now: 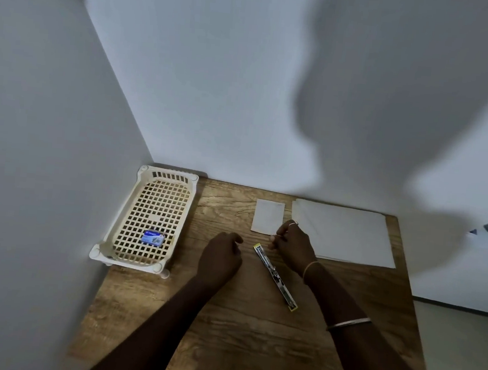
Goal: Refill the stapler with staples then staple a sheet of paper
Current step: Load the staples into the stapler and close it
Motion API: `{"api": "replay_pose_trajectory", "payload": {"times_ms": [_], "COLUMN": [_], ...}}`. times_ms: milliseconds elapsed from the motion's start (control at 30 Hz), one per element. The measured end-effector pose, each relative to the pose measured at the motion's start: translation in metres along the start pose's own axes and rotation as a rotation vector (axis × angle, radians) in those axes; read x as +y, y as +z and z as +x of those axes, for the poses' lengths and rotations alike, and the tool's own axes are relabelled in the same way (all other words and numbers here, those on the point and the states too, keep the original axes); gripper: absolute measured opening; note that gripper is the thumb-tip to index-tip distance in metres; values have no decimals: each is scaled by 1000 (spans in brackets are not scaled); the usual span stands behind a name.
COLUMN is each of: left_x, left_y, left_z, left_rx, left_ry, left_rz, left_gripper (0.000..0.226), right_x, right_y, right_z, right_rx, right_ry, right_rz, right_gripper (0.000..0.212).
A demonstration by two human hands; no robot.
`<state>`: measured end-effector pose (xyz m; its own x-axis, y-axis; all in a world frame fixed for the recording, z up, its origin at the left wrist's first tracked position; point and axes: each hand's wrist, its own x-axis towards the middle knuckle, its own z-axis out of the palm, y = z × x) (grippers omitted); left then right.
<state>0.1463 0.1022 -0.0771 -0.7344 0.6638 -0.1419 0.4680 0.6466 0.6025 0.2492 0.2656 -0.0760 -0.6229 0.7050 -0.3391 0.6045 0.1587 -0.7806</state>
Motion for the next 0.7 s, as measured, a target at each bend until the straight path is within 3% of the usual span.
{"api": "replay_pose_trajectory", "payload": {"times_ms": [300,567,700], "left_x": [9,11,8], "left_y": [31,38,37], "left_z": [-21,-32,-33], "left_rx": [-53,-58,-28], "left_ry": [-100,-153,-182], "left_rz": [-106,-132,-142], "left_gripper": [24,25,25], "right_x": [27,3,-2], "right_y": [-6,12,25], "right_z": [-16,-14,-17], "right_rx": [24,63,71], "right_ry": [-97,-48,-42], "right_rz": [-273,-373,-596], "right_gripper": [14,21,24]}}
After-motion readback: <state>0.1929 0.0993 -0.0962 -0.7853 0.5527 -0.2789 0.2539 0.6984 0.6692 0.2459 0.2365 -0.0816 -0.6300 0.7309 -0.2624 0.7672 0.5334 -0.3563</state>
